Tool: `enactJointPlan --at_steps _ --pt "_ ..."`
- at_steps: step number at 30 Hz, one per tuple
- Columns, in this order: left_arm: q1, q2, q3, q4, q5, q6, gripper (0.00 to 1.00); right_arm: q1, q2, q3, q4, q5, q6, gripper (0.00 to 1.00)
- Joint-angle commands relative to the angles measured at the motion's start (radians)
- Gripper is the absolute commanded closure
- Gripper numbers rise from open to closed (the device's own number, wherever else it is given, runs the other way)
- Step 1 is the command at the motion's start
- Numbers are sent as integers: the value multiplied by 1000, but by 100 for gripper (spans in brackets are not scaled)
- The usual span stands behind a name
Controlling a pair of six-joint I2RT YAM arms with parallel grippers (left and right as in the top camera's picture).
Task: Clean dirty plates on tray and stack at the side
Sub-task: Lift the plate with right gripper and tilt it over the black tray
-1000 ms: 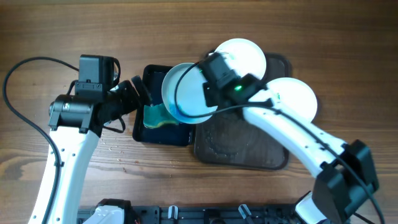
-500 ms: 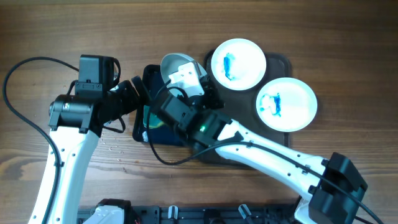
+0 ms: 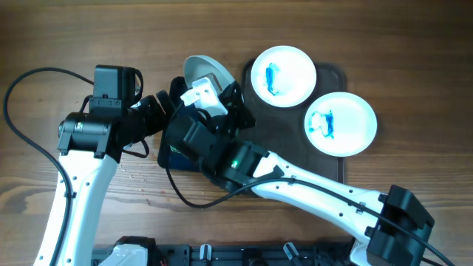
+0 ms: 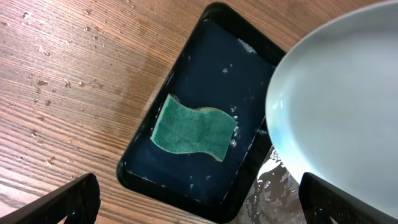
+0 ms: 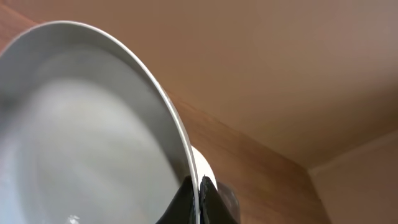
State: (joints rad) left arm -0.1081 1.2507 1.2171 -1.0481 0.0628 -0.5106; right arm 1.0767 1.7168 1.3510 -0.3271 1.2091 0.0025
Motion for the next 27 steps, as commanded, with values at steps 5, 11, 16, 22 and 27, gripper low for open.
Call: enactJointPlan --at_steps 5,11,16,22,27 --pt "10 -11 13 -1 15 9 0 3 -4 20 29 25 -36 96" --pt "9 -11 13 -1 15 9 0 16 -4 20 55 25 -82 95" --pt "9 -11 13 -1 15 9 0 20 -4 20 85 26 -138 96" --pt "9 -11 13 -1 15 9 0 20 -4 20 103 29 -161 96" --pt "9 -11 13 -1 15 9 0 20 -4 20 107 29 -161 96"
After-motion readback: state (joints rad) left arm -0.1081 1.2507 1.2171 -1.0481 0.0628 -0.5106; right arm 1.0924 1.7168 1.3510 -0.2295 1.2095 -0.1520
